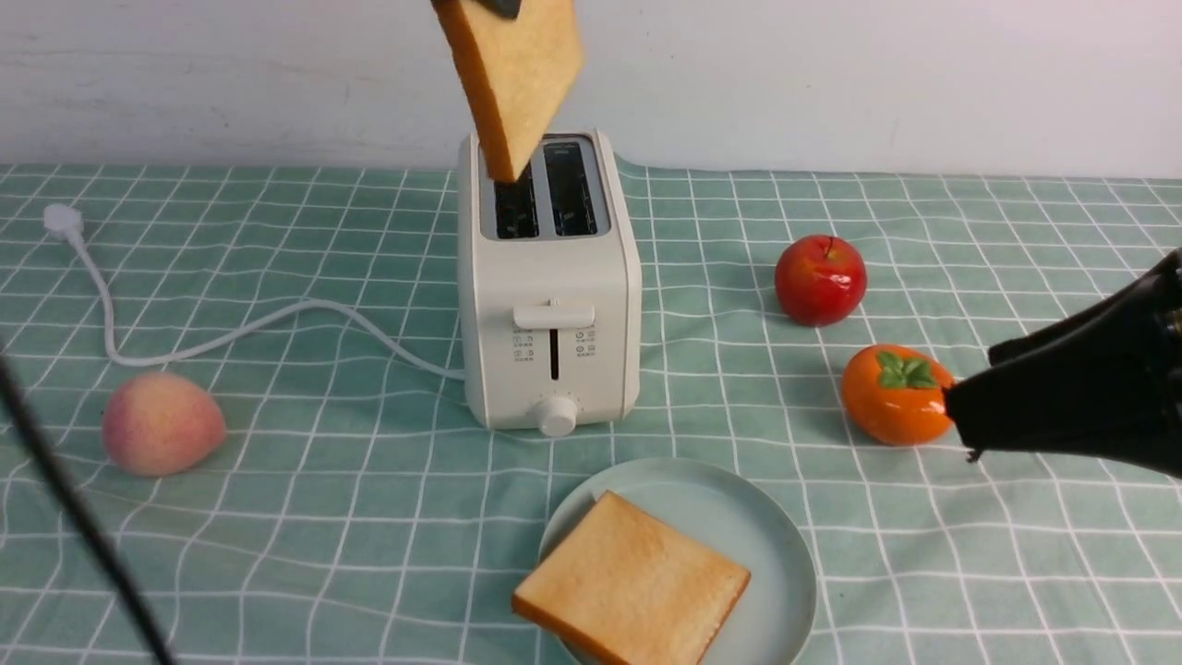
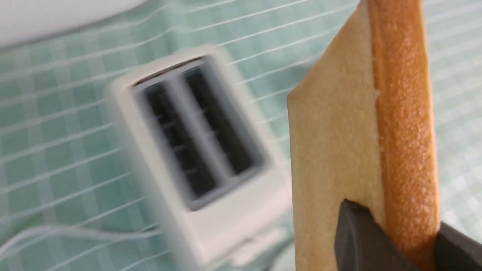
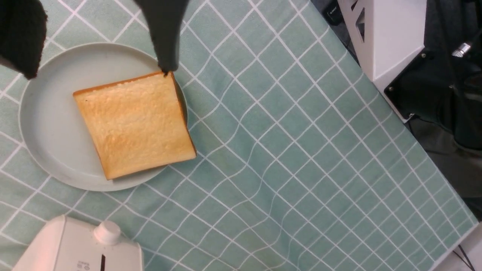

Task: Take toasted bread from bread machine on blue coffee table place on plate.
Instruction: 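Reach for a toast slice standing in the toaster with the left gripper, then place the slice of bread on the plate with the left gripper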

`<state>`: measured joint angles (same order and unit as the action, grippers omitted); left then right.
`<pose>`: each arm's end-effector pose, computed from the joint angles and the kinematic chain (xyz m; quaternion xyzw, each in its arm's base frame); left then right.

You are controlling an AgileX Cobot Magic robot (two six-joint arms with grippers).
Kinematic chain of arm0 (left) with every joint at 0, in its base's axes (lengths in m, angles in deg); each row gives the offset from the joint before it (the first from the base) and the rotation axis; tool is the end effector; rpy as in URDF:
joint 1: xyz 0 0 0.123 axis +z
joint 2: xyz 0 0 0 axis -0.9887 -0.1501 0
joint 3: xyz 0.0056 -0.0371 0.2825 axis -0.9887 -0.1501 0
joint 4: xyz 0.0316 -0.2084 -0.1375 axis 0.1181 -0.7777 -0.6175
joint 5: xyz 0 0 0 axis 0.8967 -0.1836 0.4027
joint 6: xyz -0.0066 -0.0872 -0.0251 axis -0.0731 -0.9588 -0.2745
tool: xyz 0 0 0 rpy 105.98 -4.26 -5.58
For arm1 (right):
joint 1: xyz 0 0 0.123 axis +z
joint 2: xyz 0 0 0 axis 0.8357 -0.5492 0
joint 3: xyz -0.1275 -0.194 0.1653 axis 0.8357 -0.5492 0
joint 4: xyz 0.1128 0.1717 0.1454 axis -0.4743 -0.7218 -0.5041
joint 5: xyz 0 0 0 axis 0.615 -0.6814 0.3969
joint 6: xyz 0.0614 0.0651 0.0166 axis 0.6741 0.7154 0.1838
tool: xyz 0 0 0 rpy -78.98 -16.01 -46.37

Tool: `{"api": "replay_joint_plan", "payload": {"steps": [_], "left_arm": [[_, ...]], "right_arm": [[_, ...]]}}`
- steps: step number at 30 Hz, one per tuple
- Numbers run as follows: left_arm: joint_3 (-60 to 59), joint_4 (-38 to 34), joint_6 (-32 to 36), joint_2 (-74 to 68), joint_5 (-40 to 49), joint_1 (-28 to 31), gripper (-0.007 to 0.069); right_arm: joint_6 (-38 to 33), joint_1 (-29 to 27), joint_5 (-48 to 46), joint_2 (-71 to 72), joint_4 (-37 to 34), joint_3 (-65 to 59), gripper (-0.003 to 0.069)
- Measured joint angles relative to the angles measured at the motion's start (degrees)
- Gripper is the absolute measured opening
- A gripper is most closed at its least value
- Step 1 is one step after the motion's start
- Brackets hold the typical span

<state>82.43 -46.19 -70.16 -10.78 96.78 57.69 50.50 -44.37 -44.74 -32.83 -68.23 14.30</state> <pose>0.3169 -0.1641 0.4964 0.1968 0.8700 -0.2203 0.3948 0.1679 0.0926 0.4059 -0.3036 0.8407 0.2938 0.3388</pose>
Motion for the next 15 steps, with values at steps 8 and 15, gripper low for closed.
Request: {"api": "replay_joint_plan", "payload": {"steps": [8, 15], "left_arm": [[-24.5, -32.1, 20.3, 7.9, 0.0, -0.1, 0.0081], [-51.8, -41.5, 24.1, 1.3, -6.3, -0.1, 0.0081]], "right_arm": [[0.0, 0.0, 0.4, 0.0, 1.8, 0.0, 0.0417], [0.0, 0.0, -0.1, 0.0, 1.9, 0.0, 0.0417]]}}
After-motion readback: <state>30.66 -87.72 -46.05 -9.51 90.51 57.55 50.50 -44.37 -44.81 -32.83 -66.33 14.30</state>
